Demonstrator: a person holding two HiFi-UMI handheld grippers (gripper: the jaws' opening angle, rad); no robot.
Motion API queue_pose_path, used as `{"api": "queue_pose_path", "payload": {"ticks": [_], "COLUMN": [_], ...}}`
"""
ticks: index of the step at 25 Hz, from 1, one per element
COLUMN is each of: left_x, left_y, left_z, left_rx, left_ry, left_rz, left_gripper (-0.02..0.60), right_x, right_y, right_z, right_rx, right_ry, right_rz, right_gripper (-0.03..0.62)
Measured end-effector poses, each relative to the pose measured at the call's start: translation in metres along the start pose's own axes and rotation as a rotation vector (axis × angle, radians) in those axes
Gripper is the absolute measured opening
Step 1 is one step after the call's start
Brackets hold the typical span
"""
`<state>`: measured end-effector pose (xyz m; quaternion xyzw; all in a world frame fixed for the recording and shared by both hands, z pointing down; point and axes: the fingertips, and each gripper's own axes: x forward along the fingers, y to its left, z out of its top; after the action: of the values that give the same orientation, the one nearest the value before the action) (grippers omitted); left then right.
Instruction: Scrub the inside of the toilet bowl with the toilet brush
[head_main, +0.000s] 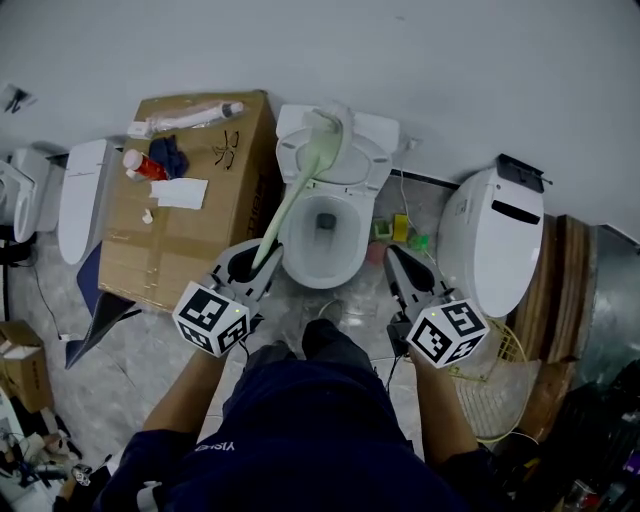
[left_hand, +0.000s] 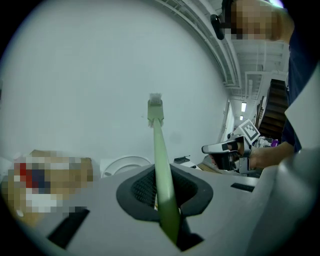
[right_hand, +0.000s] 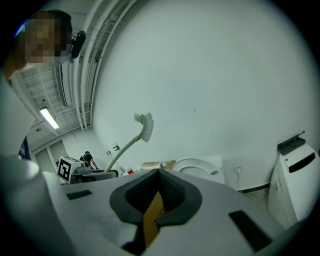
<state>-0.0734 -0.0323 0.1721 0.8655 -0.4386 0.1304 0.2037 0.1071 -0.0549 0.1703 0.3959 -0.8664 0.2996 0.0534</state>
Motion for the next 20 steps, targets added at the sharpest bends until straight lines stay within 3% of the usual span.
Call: {"api": "queue_pose_path", "payload": {"ticks": [11,20], "left_x": [0.045,0.083], "left_y": [0.012,0.025], "left_z": [-0.016,-0.055], "left_rx": [-0.010,-0.016], "left_ry": [0.072,0.160], "left_rz": [0.045,0.021], "left_gripper": [0.052,0.052], "right_x": [0.024,0.046], "right_y": [-0.058,-0.098], "right_z": [-0.009,-0.034], "right_rx": [0.042,0.088], "right_ry": [0.044,0.062], "right_rz": [0.006,-0.048], "right_gripper": [0.005,0.005]}}
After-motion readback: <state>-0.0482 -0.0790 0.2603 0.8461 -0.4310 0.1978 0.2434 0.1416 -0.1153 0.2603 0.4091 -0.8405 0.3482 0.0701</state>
